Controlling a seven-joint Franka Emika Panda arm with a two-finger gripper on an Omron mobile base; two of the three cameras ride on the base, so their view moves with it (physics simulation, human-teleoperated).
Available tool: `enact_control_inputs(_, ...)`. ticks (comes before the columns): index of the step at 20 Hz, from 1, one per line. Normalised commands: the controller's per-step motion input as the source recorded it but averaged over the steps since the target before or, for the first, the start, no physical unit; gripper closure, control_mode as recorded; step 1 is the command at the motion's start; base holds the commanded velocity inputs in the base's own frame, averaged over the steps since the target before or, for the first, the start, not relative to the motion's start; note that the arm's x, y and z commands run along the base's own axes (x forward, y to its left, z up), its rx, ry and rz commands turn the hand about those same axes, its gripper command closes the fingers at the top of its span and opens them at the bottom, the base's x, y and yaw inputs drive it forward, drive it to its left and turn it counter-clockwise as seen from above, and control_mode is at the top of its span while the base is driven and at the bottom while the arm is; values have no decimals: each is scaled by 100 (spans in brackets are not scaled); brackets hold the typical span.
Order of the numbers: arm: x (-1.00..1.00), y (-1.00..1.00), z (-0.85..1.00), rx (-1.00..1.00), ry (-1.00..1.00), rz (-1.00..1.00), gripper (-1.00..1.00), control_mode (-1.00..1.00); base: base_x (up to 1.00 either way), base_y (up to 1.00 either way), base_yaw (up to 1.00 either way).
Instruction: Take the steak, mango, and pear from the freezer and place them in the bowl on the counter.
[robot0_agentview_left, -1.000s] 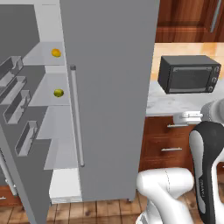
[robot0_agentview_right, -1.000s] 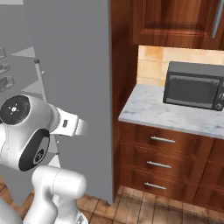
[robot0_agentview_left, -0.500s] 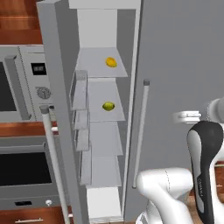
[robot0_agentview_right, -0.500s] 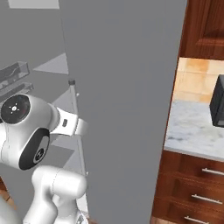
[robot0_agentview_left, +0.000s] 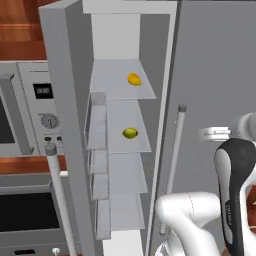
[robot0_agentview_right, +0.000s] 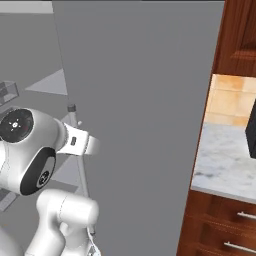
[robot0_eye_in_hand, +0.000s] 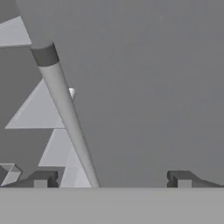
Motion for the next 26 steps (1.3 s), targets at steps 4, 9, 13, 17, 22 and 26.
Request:
enact_control_inputs(4, 0, 0, 0, 0, 0, 0, -100, 100, 84, 84, 8)
enact_control_inputs(9, 0, 0, 0, 0, 0, 0, -100, 100, 56, 100, 7)
enact_control_inputs(13, 0, 0, 0, 0, 0, 0, -100, 100, -1, 100, 22)
enact_control_inputs(17, 0, 0, 0, 0, 0, 0, -100, 100, 24, 100, 5)
enact_control_inputs(22, 0, 0, 0, 0, 0, 0, -100, 100, 6, 100, 33)
enact_control_inputs(26, 0, 0, 0, 0, 0, 0, -100, 100, 1, 96, 42)
